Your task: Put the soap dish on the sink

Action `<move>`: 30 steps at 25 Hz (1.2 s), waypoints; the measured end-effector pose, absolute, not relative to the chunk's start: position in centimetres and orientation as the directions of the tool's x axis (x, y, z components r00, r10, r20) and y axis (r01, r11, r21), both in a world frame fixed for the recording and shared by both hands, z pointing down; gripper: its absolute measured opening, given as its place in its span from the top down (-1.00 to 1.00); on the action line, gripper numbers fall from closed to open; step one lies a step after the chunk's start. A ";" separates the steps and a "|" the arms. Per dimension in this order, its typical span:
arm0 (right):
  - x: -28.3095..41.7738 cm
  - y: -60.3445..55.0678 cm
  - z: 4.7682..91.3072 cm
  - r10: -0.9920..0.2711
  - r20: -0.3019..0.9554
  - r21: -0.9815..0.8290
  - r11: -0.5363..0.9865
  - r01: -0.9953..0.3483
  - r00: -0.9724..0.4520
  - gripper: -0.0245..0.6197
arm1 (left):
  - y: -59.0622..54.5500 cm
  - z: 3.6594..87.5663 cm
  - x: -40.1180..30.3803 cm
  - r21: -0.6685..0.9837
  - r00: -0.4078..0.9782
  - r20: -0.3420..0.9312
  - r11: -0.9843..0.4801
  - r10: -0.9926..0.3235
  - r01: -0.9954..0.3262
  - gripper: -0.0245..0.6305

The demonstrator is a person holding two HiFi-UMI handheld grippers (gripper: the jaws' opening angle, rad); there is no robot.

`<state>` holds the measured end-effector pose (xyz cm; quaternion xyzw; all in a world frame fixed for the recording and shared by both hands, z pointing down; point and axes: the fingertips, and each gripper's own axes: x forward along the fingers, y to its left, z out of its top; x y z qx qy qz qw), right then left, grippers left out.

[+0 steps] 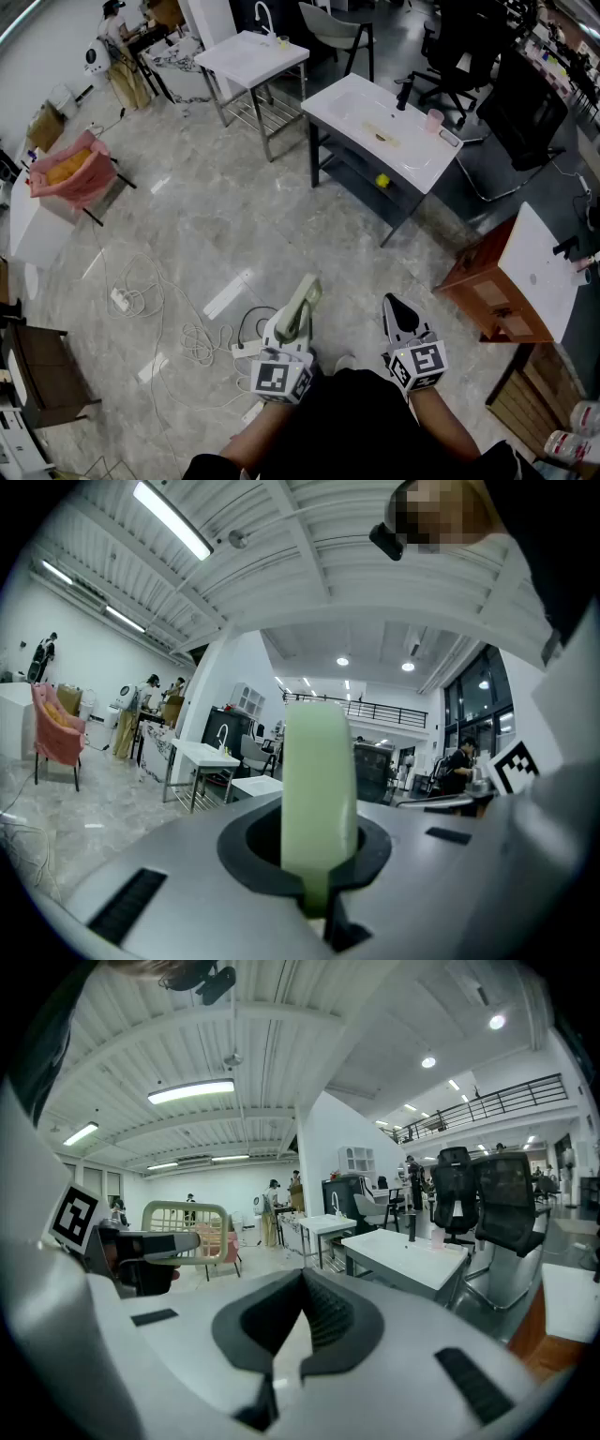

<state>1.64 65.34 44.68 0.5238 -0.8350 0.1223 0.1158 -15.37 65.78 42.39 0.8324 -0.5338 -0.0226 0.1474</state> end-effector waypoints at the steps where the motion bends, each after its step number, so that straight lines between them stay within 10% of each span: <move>1: 0.9 64.4 44.5 -0.847 0.320 -0.089 0.419 -0.904 -0.424 0.93 | 64.9 42.2 -16.2 0.270 0.428 0.117 -0.386 -0.896 -0.882 0.87; 30: -16.8 51.0 44.5 -0.867 0.361 -0.084 0.336 -0.938 -0.343 0.93 | 50.6 41.9 -38.2 0.317 0.446 0.064 -0.405 -0.893 -0.858 0.87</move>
